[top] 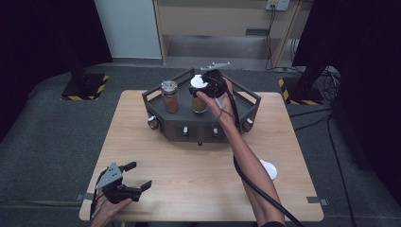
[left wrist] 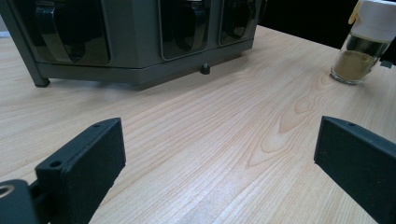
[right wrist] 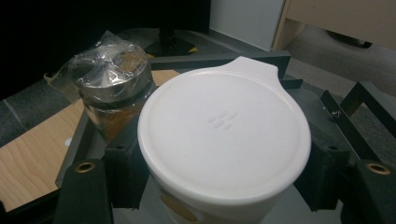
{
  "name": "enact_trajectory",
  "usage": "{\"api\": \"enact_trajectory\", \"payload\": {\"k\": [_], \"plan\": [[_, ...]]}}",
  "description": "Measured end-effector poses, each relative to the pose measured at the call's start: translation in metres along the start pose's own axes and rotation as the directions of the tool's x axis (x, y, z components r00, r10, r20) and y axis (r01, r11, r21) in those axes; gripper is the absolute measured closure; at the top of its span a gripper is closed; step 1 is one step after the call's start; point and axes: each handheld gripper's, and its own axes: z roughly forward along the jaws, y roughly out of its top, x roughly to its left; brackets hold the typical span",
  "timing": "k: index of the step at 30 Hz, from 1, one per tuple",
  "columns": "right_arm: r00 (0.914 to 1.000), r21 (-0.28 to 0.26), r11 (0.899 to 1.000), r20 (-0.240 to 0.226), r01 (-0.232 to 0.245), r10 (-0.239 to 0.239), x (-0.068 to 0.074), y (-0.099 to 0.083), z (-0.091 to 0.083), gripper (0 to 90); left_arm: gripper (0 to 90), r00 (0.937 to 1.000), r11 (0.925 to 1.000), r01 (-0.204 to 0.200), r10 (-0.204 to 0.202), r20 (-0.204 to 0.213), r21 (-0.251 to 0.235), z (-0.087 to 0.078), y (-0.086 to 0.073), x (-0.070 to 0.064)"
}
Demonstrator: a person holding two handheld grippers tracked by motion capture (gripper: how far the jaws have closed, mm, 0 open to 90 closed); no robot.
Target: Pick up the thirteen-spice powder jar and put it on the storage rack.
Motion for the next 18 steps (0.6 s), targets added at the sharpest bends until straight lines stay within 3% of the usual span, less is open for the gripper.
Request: {"api": "enact_trajectory", "payload": {"k": [18], "plan": [[0.9998,-0.003,1.0,-0.001,-0.018,0.018,-0.0012,-0.0047,0.0068,30.4,0.8,1.0,1.0,-0.004,0.004,0.0,0.002,0.0003,0.0003,-0.0004]]}}
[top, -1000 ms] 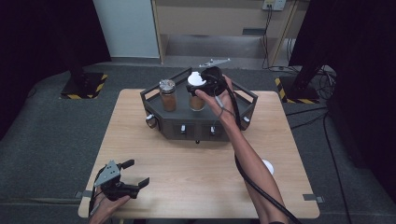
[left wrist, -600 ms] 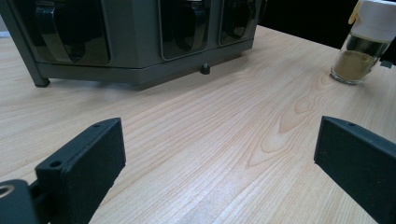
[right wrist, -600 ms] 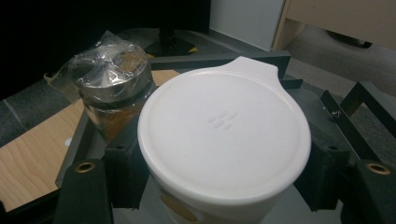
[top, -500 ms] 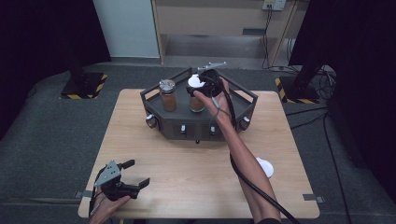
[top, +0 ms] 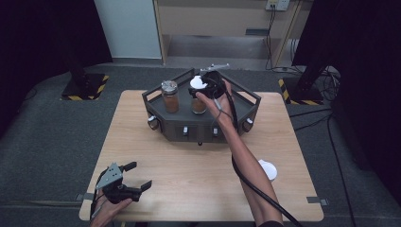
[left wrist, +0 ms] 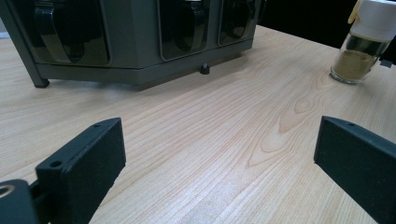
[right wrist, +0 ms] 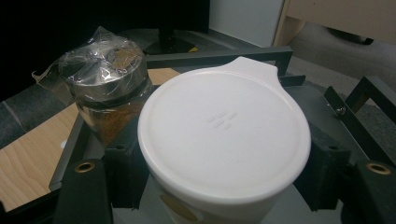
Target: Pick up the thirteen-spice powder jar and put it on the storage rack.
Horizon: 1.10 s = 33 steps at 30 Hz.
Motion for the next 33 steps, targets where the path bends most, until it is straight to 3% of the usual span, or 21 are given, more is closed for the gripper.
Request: {"api": "enact_trajectory", "payload": {"k": [9,15,19,33], "plan": [[1.0,-0.006,1.0,0.002,0.004,-0.004,0.001,-0.002,0.0,29.5,0.8,1.0,1.0,-0.003,0.003,0.001,0.003,0.0,0.0,0.0],[0.9994,-0.062,0.998,0.027,0.024,-0.022,0.008,-0.007,-0.005,10.4,0.8,1.0,1.0,-0.005,0.005,0.0,0.004,0.0,0.001,0.0],[0.9988,-0.07,0.997,0.029,0.04,-0.038,0.012,-0.003,-0.013,7.9,0.8,1.0,1.0,-0.004,0.004,0.002,0.004,0.001,0.001,-0.001],[0.9946,-0.126,0.987,0.015,0.104,-0.103,0.013,0.017,-0.069,7.3,0.8,1.0,1.0,-0.007,0.007,0.004,0.007,0.002,0.001,-0.001]]}}
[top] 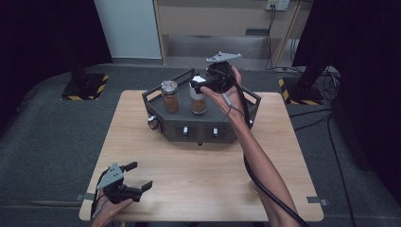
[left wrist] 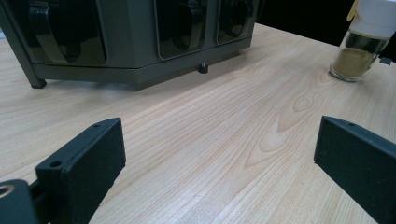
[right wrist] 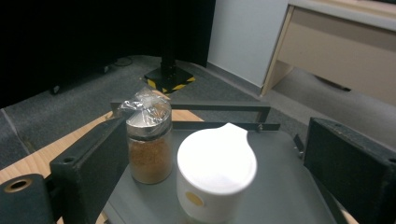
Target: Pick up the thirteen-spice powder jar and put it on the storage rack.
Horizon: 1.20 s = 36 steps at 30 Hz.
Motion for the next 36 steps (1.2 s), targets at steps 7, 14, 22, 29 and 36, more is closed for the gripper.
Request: {"api": "enact_trajectory", "payload": {"k": [7,14,22,29,36], "plan": [[0.9992,-0.022,0.999,0.004,0.039,-0.039,0.0,0.005,-0.036,7.5,0.8,1.0,1.0,-0.002,0.002,0.001,0.002,0.001,0.0,0.0],[0.9985,-0.038,0.998,0.009,0.054,-0.054,-0.001,-0.002,-0.067,7.5,0.7,1.0,1.0,-0.001,0.001,0.002,0.0,0.001,0.0,-0.001],[0.9979,-0.06,0.996,0.001,0.065,-0.065,-0.005,-0.024,-0.104,6.6,0.8,1.0,1.0,0.0,0.0,0.001,0.001,0.001,0.0,-0.001],[0.9977,-0.09,0.994,-0.001,0.067,-0.068,-0.006,-0.049,-0.134,5.4,0.8,1.0,1.0,0.001,-0.001,-0.002,0.001,0.001,0.0,-0.001],[0.9971,-0.107,0.991,0.0,0.076,-0.077,-0.004,-0.081,-0.158,4.5,0.8,1.0,1.0,-0.001,0.001,-0.004,0.001,0.001,0.0,-0.001]]}}
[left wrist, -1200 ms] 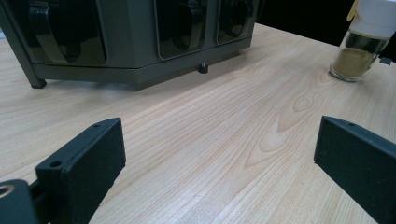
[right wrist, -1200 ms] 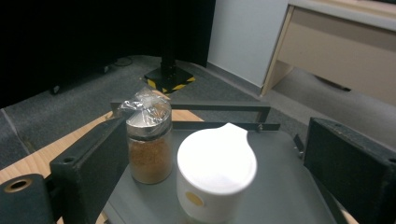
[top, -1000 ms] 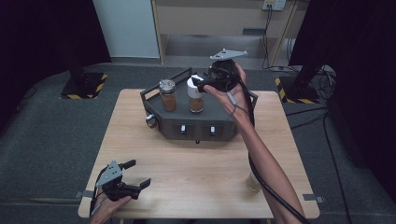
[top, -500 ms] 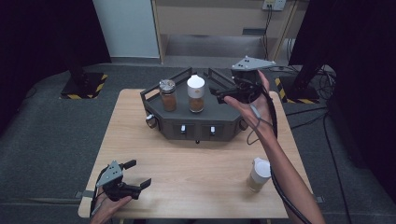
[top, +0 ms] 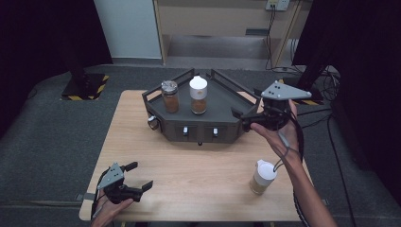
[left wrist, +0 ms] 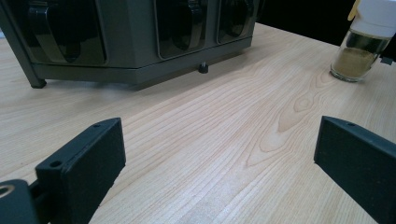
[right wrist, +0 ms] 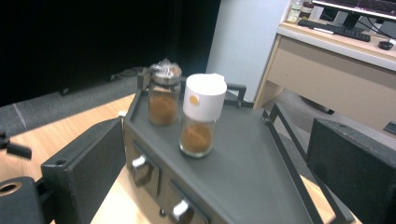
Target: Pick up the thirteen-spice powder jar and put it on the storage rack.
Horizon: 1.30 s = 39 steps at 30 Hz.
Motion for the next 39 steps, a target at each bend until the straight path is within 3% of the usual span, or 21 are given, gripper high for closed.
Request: {"api": "enact_trajectory", "payload": {"k": [9,17,24,39], "plan": [[0.9997,-0.021,1.0,-0.007,-0.023,0.023,0.002,-0.034,-0.034,3.6,0.8,1.0,1.0,-0.002,0.002,-0.001,-0.001,0.0,0.0,-0.001],[0.9983,-0.022,0.998,0.019,-0.054,0.054,0.005,-0.076,-0.063,3.0,0.8,1.0,1.0,-0.003,0.003,-0.002,0.005,0.001,0.001,-0.002],[0.9941,-0.043,0.994,0.041,-0.098,0.1,0.008,-0.119,-0.075,2.3,0.8,0.9999,1.0,-0.003,0.003,-0.015,0.001,0.0,0.0,-0.004],[0.9935,-0.022,0.995,0.049,-0.102,0.103,0.025,-0.179,-0.089,2.7,0.9,0.9997,1.0,-0.002,0.002,-0.022,0.005,0.0,0.001,-0.008]]}}
